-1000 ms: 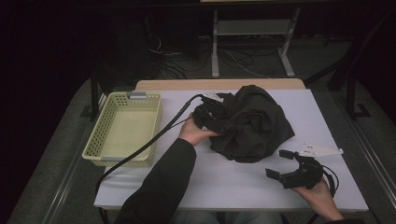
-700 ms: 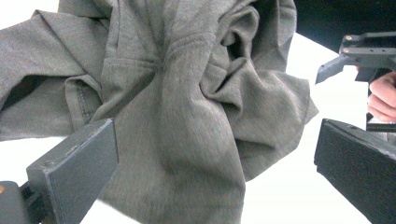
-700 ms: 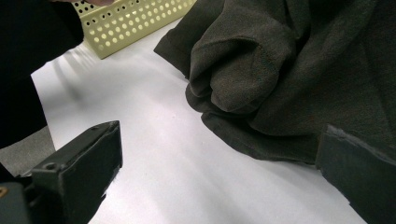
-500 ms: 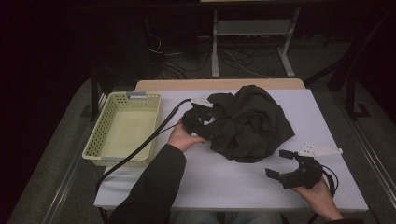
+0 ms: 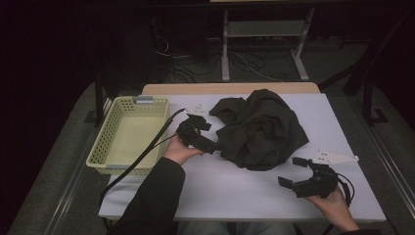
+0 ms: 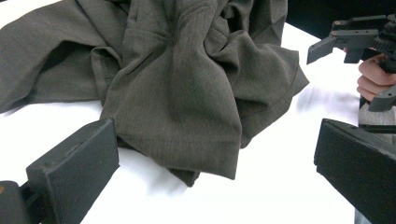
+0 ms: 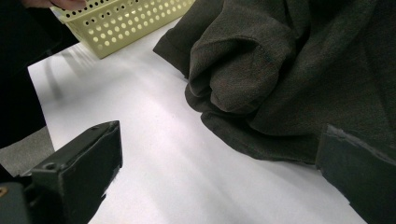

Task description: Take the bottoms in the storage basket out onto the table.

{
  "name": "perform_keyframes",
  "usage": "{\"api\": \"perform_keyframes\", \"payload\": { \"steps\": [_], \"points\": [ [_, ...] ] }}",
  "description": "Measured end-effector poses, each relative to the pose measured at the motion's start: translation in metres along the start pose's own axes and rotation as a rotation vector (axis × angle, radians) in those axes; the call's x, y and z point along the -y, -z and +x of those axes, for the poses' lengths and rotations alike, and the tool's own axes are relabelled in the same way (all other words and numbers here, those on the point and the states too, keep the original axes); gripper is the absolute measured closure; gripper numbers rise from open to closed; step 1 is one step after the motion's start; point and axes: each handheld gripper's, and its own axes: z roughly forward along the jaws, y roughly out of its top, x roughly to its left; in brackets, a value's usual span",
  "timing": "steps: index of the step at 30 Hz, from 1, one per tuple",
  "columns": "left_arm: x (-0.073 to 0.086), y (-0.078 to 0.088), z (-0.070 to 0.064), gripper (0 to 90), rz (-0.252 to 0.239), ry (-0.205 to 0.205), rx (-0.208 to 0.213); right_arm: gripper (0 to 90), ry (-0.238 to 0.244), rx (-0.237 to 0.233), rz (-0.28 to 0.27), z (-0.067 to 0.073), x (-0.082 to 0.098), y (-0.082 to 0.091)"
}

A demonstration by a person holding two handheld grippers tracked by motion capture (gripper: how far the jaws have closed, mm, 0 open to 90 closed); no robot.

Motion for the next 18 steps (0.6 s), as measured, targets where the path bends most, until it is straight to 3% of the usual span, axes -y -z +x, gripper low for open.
{"api": "perform_keyframes", "payload": {
  "steps": [4,12,18],
  "points": [
    [0.005,0.007,-0.003,0.0,-0.002,-0.009,-0.011,0.1,0.000,0.000,-0.001,0.000,0.000,0.000],
    [0.021,0.024,-0.004,0.0,-0.055,0.003,-0.039,0.1,-0.002,0.000,-0.001,0.000,0.000,0.000],
    [0.035,0.034,-0.004,0.0,-0.039,0.017,-0.068,0.1,0.001,0.000,-0.002,0.000,0.000,0.000]
  ]
}}
